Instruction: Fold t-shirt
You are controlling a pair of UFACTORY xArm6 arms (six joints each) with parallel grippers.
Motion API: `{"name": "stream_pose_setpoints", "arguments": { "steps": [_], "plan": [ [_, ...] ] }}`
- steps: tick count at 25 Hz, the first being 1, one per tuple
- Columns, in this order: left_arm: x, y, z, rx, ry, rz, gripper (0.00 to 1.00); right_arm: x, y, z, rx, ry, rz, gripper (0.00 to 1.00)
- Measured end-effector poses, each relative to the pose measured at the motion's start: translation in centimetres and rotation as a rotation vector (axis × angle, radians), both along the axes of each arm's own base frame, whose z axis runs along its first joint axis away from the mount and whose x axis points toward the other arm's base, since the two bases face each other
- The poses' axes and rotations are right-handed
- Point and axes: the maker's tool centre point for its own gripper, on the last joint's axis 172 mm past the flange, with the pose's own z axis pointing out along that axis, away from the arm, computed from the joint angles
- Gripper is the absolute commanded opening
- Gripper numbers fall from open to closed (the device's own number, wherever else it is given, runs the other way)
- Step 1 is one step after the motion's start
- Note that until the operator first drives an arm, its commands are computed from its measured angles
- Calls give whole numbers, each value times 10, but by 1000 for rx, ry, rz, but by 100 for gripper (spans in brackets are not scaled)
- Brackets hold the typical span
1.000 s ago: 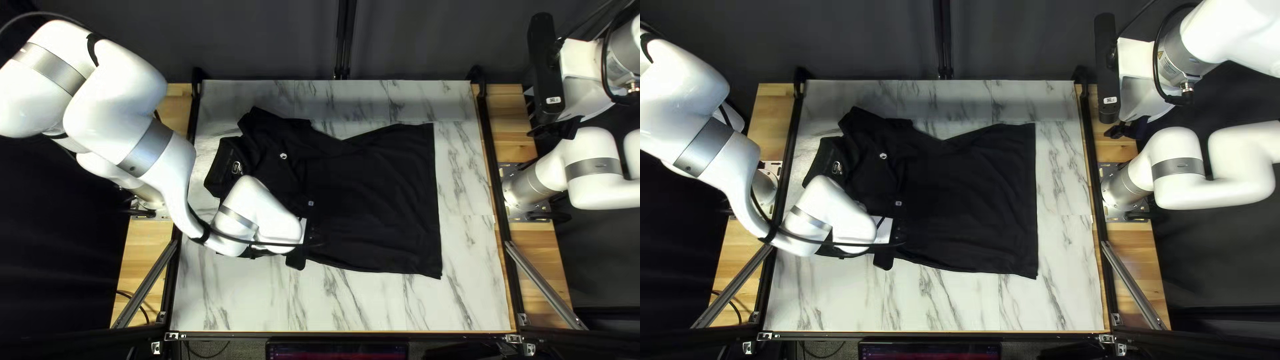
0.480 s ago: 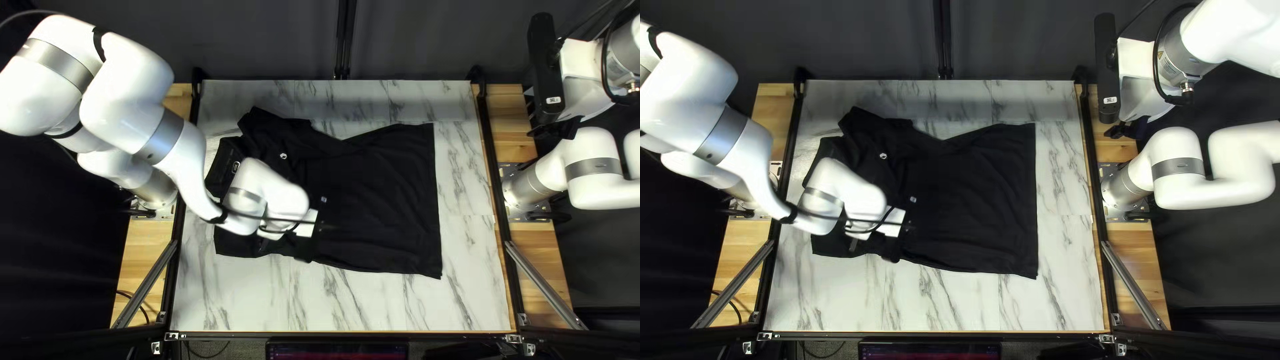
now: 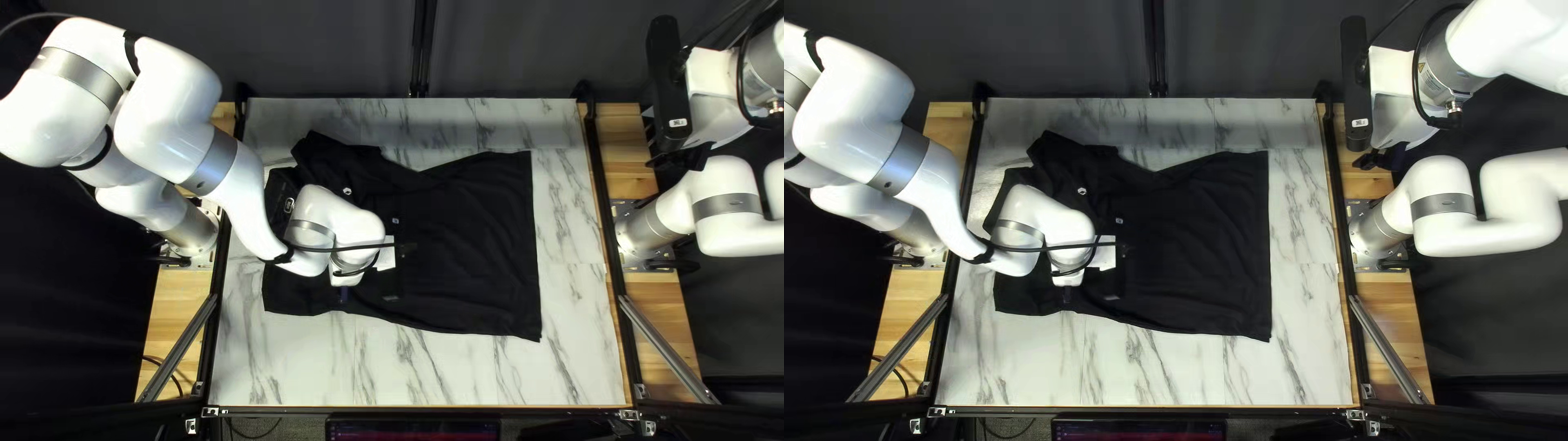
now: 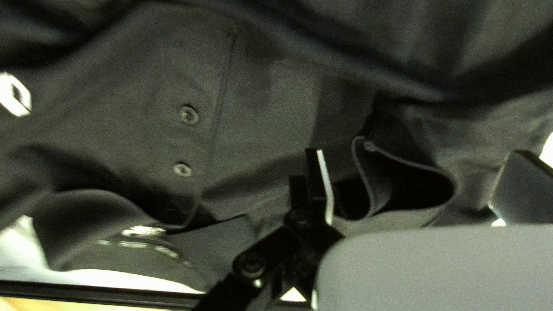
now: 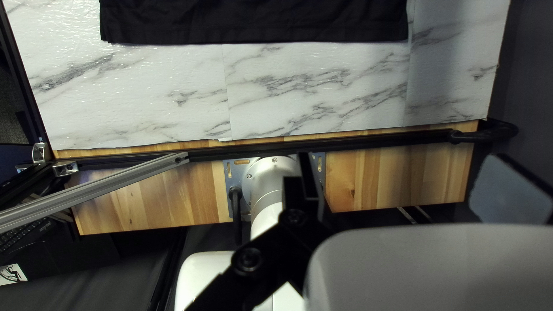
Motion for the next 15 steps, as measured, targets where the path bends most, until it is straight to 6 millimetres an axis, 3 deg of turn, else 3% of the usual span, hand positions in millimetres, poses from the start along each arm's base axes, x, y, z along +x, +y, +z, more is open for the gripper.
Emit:
{"name": "stream_pose_setpoints", "arguments": {
  "steps": [1,8,15],
  "plan": [
    [-1,3,-2,4,0,23,0,0,0,0,0,0,0,100],
    [-7,15,-4,7,9,100,0,0,0,0,0,0,0,100],
    [-11,-13,36,-1,-17,40,0,0,0,0,0,0,0,100]
  ]
}}
